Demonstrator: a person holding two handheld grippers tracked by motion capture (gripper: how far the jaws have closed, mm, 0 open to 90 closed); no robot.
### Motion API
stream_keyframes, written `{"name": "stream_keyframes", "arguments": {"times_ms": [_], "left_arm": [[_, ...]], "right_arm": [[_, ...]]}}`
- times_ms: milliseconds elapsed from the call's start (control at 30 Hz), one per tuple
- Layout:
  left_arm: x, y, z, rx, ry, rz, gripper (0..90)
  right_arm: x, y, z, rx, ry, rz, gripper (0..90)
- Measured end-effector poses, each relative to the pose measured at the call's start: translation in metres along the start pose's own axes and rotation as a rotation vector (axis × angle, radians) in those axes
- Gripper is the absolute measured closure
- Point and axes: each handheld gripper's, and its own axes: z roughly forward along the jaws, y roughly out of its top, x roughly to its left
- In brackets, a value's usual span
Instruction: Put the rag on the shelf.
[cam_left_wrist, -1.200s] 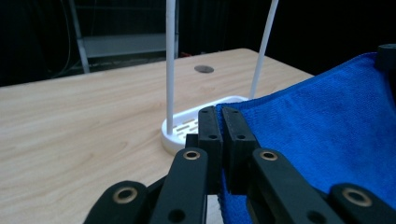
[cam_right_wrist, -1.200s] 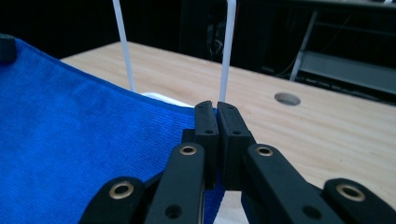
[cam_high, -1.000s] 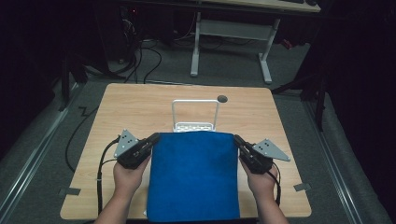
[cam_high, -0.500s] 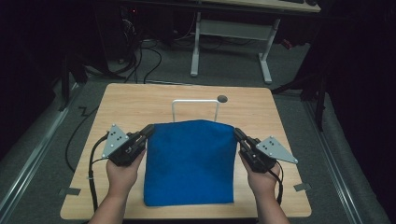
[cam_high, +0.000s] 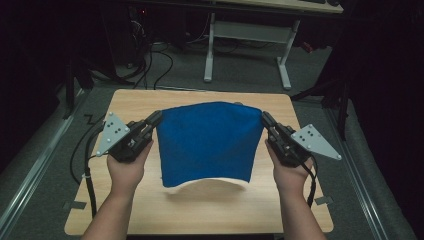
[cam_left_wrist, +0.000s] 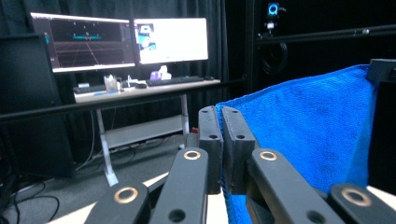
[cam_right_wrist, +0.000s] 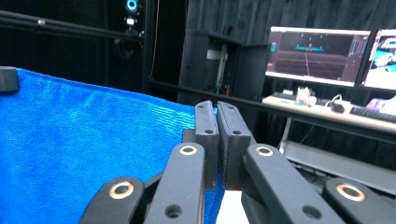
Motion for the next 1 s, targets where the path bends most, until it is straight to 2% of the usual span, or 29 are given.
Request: {"name": "stream_keyframes", "arguments": {"times_ms": [133,333,500,633,800,1000], "left_arm": [[0.002,0.008,0.004,-0.013,0.004,0.012,87.9],[0.007,0.011,0.012,-0.008,0.004,0.008,87.8],[0.017,0.008,0.025,0.013,0.006,-0.009,87.8],[0.025,0.005,0.039,0.039,0.008,-0.024,87.9],[0.031,0.006,0.055,0.055,0.044,0.014,88.2],[0.038,0.013,0.076,0.063,0.078,0.053,88.2]], "right_arm": [[-0.003,0.011,0.001,-0.021,-0.004,-0.010,88.5],[-0.006,0.015,0.001,-0.036,-0.016,-0.010,88.6],[-0.013,0.016,0.003,-0.031,-0.035,-0.002,88.6],[-0.024,0.013,0.012,-0.003,-0.051,0.009,88.7],[-0.033,0.011,0.026,0.024,-0.063,0.012,88.9],[-0.043,0.014,0.048,0.030,-0.092,0.018,88.9]]}}
